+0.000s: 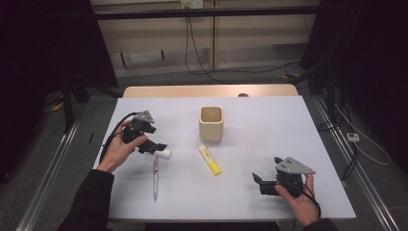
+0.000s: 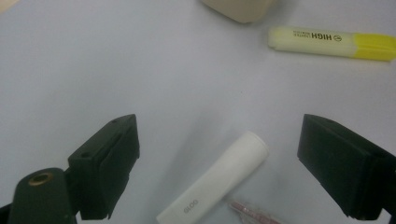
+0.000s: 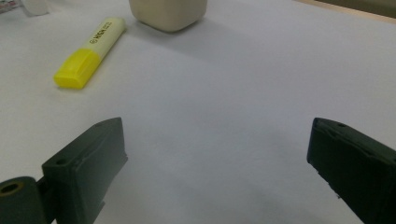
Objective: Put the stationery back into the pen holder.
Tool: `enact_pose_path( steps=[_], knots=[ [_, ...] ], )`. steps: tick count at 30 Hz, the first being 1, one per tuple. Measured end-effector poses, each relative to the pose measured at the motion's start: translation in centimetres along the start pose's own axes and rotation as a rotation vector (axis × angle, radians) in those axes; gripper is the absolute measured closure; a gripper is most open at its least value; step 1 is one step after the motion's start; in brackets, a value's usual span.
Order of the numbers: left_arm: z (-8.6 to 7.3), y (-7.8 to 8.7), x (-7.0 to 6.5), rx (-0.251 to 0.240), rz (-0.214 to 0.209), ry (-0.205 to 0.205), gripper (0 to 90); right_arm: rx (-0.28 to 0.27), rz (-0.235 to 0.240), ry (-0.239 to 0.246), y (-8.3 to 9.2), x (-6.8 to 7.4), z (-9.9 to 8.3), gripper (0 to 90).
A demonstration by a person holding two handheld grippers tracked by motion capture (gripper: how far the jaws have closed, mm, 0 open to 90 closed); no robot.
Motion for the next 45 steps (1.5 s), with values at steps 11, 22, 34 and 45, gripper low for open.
enact_pose_path(
  steps=[11, 22, 34, 45],
  knots=[
    [0.7, -0.9, -0.9, -0.012, -0.062, -0.038, 12.8, -0.001, 0.002, -0.001, 0.0, 0.0, 0.0, 4.2],
    [0.7, -2.2, -0.6, 0.113, -0.119, -0.183, 12.7, 0.0, 0.003, -0.002, 0.0, 0.0, 0.0, 4.2],
    [-0.3, -3.1, -1.4, 0.223, -0.175, -0.285, 11.7, -0.003, 0.011, 0.002, 0.0, 0.1, 0.0, 4.2],
    [-0.8, -4.2, -1.4, 0.308, -0.243, -0.366, 31.0, -0.001, 0.006, 0.001, 0.0, 0.0, -0.1, 4.2]
  ],
)
Point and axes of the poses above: each handheld gripper's, and its own axes: y roughly backward along the jaws, z roughly out of its top, x roughly to its left, the point moved 1 cm from there along -y, roughly forward along the jaws, and after that the axes turned 15 degrees about -x, right-handed, at the moved point
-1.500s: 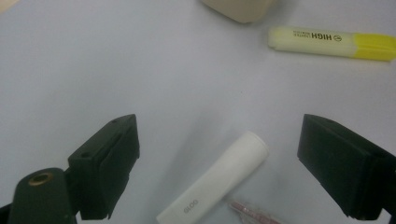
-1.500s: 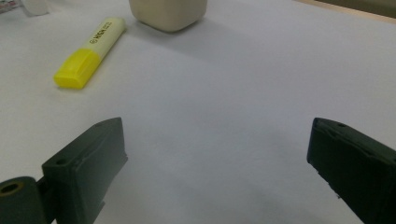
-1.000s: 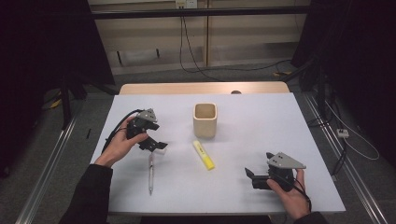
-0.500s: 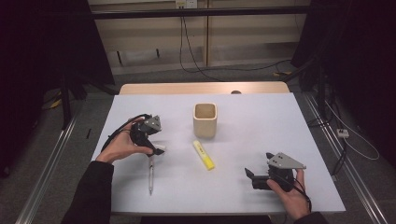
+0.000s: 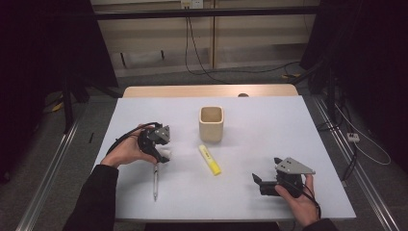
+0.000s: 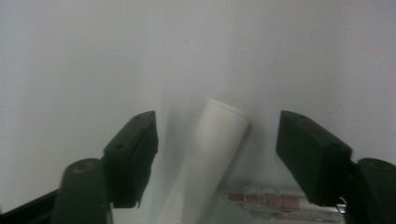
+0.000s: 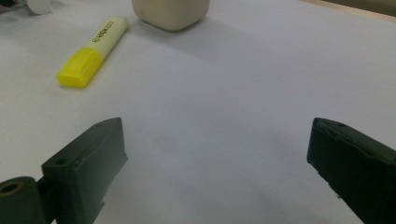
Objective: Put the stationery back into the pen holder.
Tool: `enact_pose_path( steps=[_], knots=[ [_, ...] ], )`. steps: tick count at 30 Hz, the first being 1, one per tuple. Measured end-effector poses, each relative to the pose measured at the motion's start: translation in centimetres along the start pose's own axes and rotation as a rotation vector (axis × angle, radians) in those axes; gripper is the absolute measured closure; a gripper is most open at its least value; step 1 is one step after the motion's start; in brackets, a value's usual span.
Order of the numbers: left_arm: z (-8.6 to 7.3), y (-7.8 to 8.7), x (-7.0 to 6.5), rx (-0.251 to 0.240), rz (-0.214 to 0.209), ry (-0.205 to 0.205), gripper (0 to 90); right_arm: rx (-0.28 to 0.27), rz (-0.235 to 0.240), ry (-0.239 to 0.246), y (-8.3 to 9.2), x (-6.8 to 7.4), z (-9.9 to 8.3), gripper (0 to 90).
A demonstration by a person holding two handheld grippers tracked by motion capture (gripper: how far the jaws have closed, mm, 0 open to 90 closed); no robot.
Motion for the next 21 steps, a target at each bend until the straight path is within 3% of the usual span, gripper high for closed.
enact_pose_path(
  steps=[4, 8, 10, 16, 17, 21],
  knots=[
    [-0.01, -0.3, 0.08, 0.006, -0.009, -0.012, 39.0, -0.001, -0.001, 0.0, 0.02, -0.02, 0.01, 4.1],
    [-0.17, -0.38, 0.39, 0.008, -0.02, 0.004, 43.7, -0.002, 0.002, -0.006, 0.04, -0.02, 0.02, 4.2],
    [-0.24, -0.53, 0.4, 0.014, -0.033, 0.024, 46.0, -0.004, 0.0, -0.005, 0.06, -0.06, 0.03, 4.1],
    [0.35, -0.72, 0.69, 0.063, -0.079, 0.008, 55.4, -0.003, 0.002, -0.005, 0.03, -0.02, 0.05, 4.1],
    [0.38, -0.82, 0.62, 0.062, -0.076, 0.025, 56.0, -0.004, 0.001, -0.005, 0.04, -0.03, 0.05, 4.2],
    [0.33, -0.81, 0.9, 0.065, -0.105, 0.028, 60.1, -0.004, 0.002, -0.008, 0.11, -0.03, 0.05, 4.1]
  ],
)
Point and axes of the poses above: each handheld gripper's, and its own axes: y roughly backward along the jaws, z roughly out of its top, x roughly to its left, the point moved 1 cm from there along -y, roughly forward along the jaws, and after that the axes turned 15 degrees about -x, right-handed, at the moved point
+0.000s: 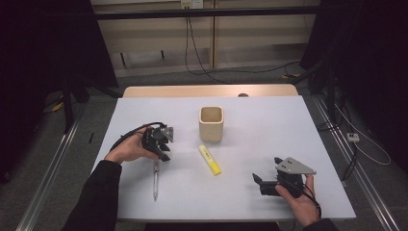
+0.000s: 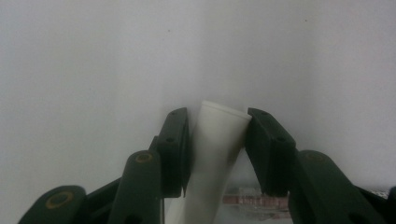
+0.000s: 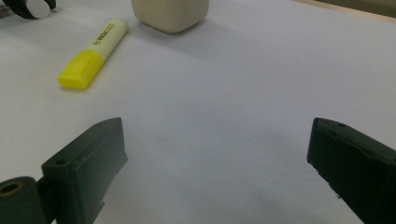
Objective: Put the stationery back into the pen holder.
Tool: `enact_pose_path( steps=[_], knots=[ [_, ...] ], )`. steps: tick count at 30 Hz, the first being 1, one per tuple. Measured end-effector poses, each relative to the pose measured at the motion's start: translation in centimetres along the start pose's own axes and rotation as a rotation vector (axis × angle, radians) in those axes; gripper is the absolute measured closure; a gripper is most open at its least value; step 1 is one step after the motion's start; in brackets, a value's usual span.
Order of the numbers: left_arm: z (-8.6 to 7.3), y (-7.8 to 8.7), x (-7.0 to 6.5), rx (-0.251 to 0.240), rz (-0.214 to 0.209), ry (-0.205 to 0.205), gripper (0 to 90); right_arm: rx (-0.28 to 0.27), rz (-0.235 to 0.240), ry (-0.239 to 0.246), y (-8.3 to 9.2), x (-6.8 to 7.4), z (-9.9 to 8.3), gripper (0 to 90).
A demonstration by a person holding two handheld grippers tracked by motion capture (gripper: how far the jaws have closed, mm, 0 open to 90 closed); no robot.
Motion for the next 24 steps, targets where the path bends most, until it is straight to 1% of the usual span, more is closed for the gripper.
enact_pose_path(
  steps=[3, 7, 9, 10, 11, 12, 13, 15, 18, 19, 20, 21, 22, 24],
  knots=[
    [-0.1, 0.0, 0.1, -0.014, -0.002, 0.013, 61.6, 0.0, -0.001, 0.0, 0.0, 0.0, 0.0, 4.1],
    [-0.2, 0.1, 0.4, -0.025, -0.012, 0.008, 64.3, 0.0, -0.001, 0.0, 0.0, 0.0, 0.0, 4.1],
    [-0.3, 0.2, 0.4, -0.027, 0.007, 0.009, 65.9, 0.001, 0.0, 0.001, 0.0, 0.0, 0.0, 4.1],
    [-0.3, 0.2, 0.5, -0.035, 0.004, 0.01, 66.4, 0.002, 0.0, 0.001, 0.0, 0.0, 0.0, 4.1],
    [-0.4, 0.2, 0.6, -0.039, 0.019, 0.013, 66.9, 0.0, 0.001, 0.002, 0.0, 0.0, 0.0, 4.1],
    [-0.4, 0.2, 0.7, -0.042, 0.025, 0.023, 67.2, 0.0, -0.001, 0.001, 0.0, 0.0, 0.0, 4.1],
    [-0.5, 0.3, 0.9, -0.04, 0.022, 0.021, 67.3, 0.001, -0.001, 0.001, 0.0, 0.0, 0.0, 4.1],
    [-0.5, 0.4, 1.0, -0.047, 0.032, 0.035, 67.4, 0.001, -0.001, 0.0, 0.0, 0.0, 0.0, 4.1],
    [-0.6, 0.5, 1.1, -0.049, 0.074, 0.06, 67.5, 0.0, -0.001, 0.001, 0.0, 0.0, 0.0, 4.1],
    [-0.7, 0.7, 1.3, -0.052, 0.08, 0.064, 67.5, 0.0, -0.001, 0.0, 0.0, 0.0, 0.0, 4.1],
    [-0.7, 0.7, 1.2, -0.075, 0.085, 0.099, 67.5, 0.0, -0.001, 0.001, 0.0, 0.0, 0.0, 4.1],
    [-0.8, 0.8, 1.1, -0.099, 0.103, 0.123, 67.6, 0.0, -0.001, 0.001, 0.0, 0.0, 0.0, 4.1],
    [-0.7, 1.0, 1.3, -0.093, 0.112, 0.114, 67.5, 0.0, -0.001, 0.001, 0.0, 0.0, 0.0, 4.1],
    [-0.6, 1.3, 1.2, -0.119, 0.127, 0.143, 67.6, 0.0, 0.0, 0.0, 0.0, 0.0, 0.0, 4.1]
  ],
)
Point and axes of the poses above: each handheld gripper's, and its own axes: y roughly backward along the jaws, z roughly out of its top, x roughly to its left, the point moved 1 cm from there along -y, roughly forward along the jaws, and after that the axes turned 15 degrees about -x, right-handed, at the moved point
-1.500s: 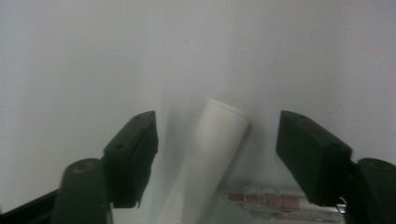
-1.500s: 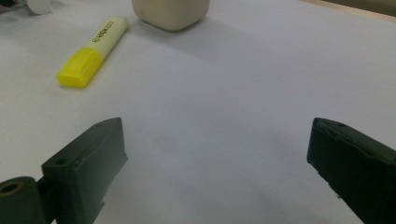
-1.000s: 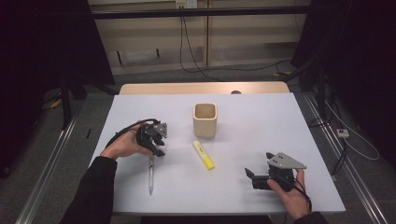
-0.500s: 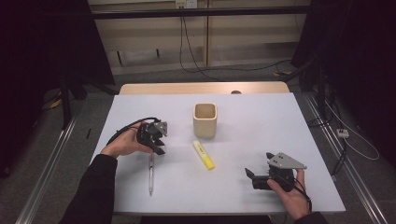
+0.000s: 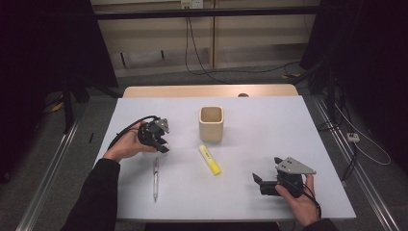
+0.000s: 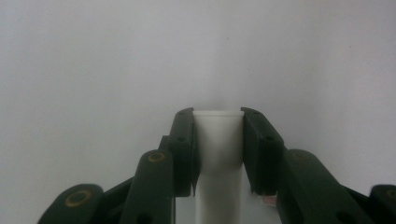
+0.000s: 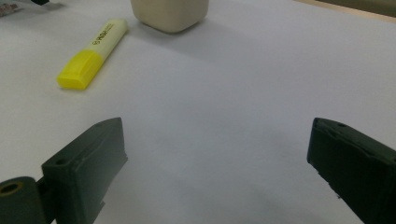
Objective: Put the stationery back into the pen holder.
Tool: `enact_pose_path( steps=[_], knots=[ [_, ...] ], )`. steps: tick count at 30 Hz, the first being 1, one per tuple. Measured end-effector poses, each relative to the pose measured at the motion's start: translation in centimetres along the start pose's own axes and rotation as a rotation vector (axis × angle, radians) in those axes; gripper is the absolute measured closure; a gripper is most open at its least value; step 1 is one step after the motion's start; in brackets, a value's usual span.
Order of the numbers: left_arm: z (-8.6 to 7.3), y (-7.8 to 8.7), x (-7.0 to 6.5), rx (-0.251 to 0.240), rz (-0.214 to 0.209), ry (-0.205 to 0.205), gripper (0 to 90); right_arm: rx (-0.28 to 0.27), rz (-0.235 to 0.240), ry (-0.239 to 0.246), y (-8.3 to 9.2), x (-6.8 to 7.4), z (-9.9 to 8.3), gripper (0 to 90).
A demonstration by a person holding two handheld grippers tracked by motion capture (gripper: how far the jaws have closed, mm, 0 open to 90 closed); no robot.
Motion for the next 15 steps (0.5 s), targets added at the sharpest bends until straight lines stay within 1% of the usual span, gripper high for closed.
enact_pose_path(
  steps=[2, 3, 4, 5, 7, 8, 9, 10, 11, 12, 13, 15],
  knots=[
    [0.1, 0.4, 0.1, -0.014, 0.018, 0.004, 67.6, 0.0, -0.001, 0.0, 0.0, 0.0, 0.0, 4.1],
    [0.2, 0.6, 0.0, -0.022, 0.027, 0.013, 67.6, 0.0, -0.001, 0.001, 0.0, 0.0, 0.0, 4.1],
    [0.2, 0.8, 0.0, -0.03, 0.026, 0.021, 67.6, 0.0, -0.001, 0.001, 0.0, 0.0, 0.0, 4.1],
    [0.3, 1.0, 0.1, -0.032, 0.045, 0.026, 67.6, 0.0, -0.001, 0.002, 0.0, 0.0, 0.0, 4.1],
    [0.3, 1.3, 0.1, -0.052, 0.052, 0.052, 67.7, -0.001, -0.001, 0.001, 0.0, 0.0, 0.0, 4.1],
    [0.3, 1.5, 0.1, -0.067, 0.065, 0.061, 67.6, 0.0, -0.002, 0.001, 0.0, 0.0, 0.0, 4.1],
    [0.4, 1.6, 0.2, -0.077, 0.061, 0.071, 67.6, 0.0, -0.001, 0.001, 0.0, 0.0, 0.0, 4.1],
    [0.4, 1.8, 0.1, -0.099, 0.07, 0.074, 67.7, 0.0, -0.001, 0.001, 0.0, 0.0, 0.0, 4.1],
    [0.4, 1.9, 0.1, -0.118, 0.069, 0.082, 67.6, 0.0, -0.001, 0.001, 0.0, 0.0, 0.0, 4.1],
    [0.4, 2.0, 0.0, -0.142, 0.069, 0.097, 67.6, 0.0, -0.001, 0.002, 0.0, 0.0, 0.0, 4.1],
    [0.5, 2.1, -0.1, -0.154, 0.08, 0.096, 67.6, 0.0, -0.001, 0.001, 0.0, 0.0, 0.0, 4.1],
    [0.6, 2.2, -0.4, -0.163, 0.074, 0.101, 67.6, 0.0, -0.002, 0.001, 0.0, 0.0, 0.0, 4.1]
  ],
)
Point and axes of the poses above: each handheld gripper's, and its own axes: y roughly backward along the jaws, z roughly out of its top, x roughly to its left, the point moved 1 cm from there along -y, roughly forward along the jaws, and after that the axes turned 15 degrees about -x, right-handed, at the moved point
